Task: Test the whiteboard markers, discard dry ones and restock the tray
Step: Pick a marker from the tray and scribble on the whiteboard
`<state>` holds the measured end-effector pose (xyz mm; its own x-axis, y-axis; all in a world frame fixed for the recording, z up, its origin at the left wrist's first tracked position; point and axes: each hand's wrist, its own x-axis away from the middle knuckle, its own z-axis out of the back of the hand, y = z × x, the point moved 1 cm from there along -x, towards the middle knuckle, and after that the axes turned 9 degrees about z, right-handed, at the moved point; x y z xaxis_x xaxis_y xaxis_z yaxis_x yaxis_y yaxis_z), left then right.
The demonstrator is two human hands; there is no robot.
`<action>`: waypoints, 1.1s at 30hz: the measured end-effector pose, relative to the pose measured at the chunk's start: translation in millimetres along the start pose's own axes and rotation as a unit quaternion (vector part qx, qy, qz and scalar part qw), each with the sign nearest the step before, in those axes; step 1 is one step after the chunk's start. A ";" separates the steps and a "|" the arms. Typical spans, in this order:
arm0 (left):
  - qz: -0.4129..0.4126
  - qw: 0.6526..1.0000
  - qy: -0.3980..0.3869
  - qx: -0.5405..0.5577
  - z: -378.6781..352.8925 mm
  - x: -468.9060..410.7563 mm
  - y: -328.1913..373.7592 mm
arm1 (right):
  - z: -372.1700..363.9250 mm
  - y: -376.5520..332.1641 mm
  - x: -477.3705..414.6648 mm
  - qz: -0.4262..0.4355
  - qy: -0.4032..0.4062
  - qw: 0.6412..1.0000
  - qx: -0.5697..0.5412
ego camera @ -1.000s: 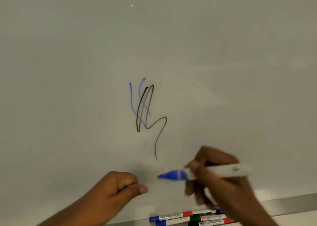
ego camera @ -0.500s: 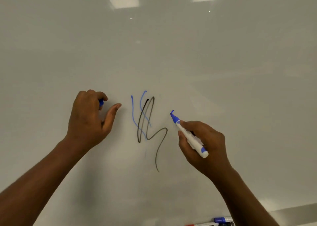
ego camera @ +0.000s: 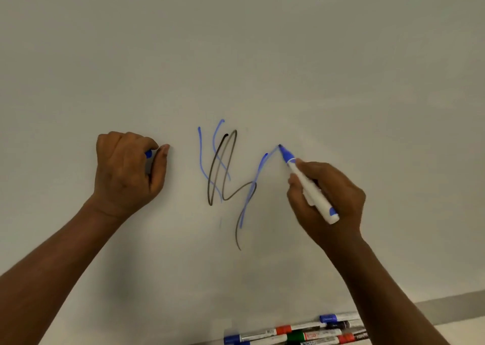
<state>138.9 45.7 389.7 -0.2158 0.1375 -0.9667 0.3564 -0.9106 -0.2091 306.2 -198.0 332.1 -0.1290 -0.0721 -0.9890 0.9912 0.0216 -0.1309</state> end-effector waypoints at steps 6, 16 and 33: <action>-0.003 1.000 -0.004 0.008 0.1 0.6 -1.3 | -25.2 -16.1 66.0 0.088 -0.221 0.969 -0.070; -0.008 1.000 -0.002 0.011 -0.9 2.1 -0.3 | -18.1 -9.9 30.9 -0.016 0.001 1.000 -0.023; 0.113 0.985 -0.079 0.100 17.0 12.0 9.6 | -8.9 -53.8 74.7 -0.170 -0.091 0.976 -0.102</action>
<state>124.3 32.1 378.6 -0.2964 -0.1254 -0.9468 0.2288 -0.9718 0.0570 243.0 -195.6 264.6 -0.4229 -0.2852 -0.8601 0.8628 0.1631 -0.4784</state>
